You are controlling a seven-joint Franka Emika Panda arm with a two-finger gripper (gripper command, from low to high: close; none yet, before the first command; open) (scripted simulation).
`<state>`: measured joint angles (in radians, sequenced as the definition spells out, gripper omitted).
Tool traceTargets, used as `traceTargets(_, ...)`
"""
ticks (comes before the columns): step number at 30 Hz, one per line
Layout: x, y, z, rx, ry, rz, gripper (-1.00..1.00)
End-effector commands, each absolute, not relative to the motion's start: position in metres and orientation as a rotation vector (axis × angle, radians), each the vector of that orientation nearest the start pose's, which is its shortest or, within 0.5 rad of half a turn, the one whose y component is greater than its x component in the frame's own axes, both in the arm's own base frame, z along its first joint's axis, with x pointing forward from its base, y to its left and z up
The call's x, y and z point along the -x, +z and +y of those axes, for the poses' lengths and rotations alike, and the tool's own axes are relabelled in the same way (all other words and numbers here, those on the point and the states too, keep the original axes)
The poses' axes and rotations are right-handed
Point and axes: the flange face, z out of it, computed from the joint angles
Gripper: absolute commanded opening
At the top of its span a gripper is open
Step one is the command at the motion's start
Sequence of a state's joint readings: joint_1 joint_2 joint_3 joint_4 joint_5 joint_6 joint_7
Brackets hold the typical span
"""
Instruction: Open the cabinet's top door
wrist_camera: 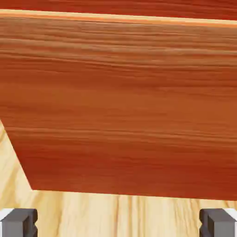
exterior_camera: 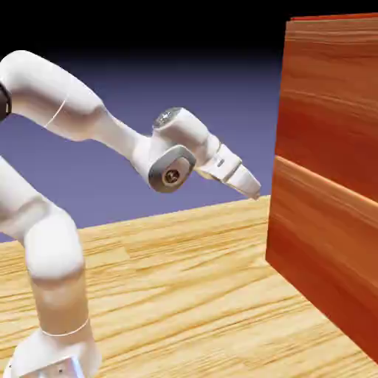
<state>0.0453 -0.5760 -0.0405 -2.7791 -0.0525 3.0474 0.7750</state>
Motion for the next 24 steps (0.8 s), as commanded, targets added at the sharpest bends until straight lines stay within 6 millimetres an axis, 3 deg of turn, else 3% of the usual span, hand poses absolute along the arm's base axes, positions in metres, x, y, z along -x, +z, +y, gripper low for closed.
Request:
traceTargets(1,-0.397,0.493,0.005,2.412,-1.125,0.908,0.0)
traceTargets(7,-0.408,0.581,-0.005,2.207,-1.321,0.816,0.0)
traceTargets(13,-0.408,0.653,-0.032,2.004,-1.473,0.749,0.0)
traceTargets(19,-0.407,0.704,-0.075,1.824,-1.586,0.704,0.0)
traceTargets(24,-0.408,0.728,-0.117,1.704,-1.655,0.681,0.0)
